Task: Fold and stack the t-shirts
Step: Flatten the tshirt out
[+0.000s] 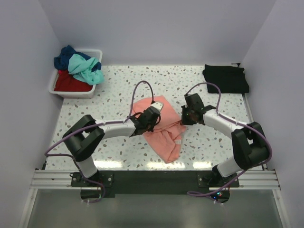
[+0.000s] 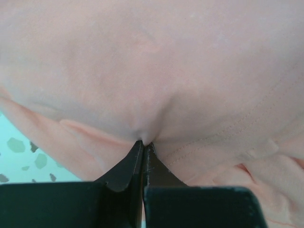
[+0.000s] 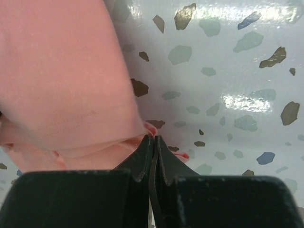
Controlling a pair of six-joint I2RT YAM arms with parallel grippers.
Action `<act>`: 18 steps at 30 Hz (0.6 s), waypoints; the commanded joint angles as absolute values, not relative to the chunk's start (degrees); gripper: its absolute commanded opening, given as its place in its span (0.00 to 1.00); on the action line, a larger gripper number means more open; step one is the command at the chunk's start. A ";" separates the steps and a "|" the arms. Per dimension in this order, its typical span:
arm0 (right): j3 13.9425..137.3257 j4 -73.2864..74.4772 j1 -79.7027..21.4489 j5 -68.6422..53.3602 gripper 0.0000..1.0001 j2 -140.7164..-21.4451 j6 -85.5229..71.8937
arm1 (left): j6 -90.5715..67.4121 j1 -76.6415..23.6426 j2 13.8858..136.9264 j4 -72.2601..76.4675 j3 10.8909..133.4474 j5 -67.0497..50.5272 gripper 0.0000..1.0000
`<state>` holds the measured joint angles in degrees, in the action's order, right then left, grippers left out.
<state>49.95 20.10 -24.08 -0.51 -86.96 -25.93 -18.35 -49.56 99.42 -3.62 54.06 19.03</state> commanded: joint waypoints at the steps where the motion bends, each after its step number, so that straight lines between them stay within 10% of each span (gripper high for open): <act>1: 54.05 24.68 -24.35 6.84 0.00 -83.68 -26.89 | -20.13 -49.39 95.28 -9.31 57.74 33.19 0.00; 18: 80.23 34.72 -20.04 29.44 0.00 -74.88 -20.66 | -3.27 -38.42 78.14 -6.42 75.57 51.93 0.00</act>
